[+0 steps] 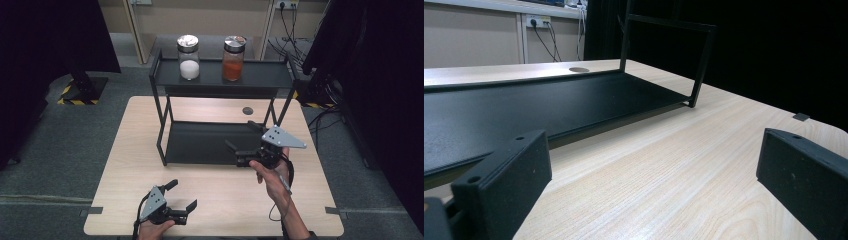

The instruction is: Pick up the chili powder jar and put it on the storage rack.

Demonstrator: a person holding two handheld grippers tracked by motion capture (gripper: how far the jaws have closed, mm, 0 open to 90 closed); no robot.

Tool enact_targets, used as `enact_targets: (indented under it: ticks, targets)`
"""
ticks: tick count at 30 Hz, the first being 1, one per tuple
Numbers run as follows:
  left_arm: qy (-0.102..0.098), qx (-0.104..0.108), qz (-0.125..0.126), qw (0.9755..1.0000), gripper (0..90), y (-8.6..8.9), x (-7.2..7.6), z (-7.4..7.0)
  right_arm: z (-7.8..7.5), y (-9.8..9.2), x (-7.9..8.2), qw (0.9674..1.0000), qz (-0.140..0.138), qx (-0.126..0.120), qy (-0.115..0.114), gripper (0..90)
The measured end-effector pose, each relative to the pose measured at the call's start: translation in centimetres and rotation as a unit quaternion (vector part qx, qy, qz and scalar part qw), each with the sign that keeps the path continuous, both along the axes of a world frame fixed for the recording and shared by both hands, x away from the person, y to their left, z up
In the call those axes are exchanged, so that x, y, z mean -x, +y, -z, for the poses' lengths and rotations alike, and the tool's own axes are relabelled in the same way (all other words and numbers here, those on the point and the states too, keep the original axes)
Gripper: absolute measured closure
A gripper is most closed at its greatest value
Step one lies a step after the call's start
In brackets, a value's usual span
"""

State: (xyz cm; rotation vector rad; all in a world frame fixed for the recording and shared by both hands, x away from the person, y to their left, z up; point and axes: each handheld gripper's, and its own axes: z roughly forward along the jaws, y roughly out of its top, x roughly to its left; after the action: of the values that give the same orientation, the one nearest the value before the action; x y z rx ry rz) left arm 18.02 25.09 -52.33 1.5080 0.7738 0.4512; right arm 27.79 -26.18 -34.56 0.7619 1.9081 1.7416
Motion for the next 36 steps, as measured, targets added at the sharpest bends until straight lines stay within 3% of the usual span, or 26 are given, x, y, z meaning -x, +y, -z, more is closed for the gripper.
enact_targets:
  ticks: [25, 36]
  targets:
    - [0.002, 0.003, -0.003, 1.0, 0.5, 0.0, 0.0, 0.1, 6.3, -0.9, 3.6, 0.9996, -0.005, 0.014, 0.022, 0.4]
    - [0.002, 0.004, -0.005, 1.0, 0.5, 0.1, 0.0, 0.1, 8.9, -0.4, 4.8, 0.9987, -0.018, 0.031, 0.036, 0.4]
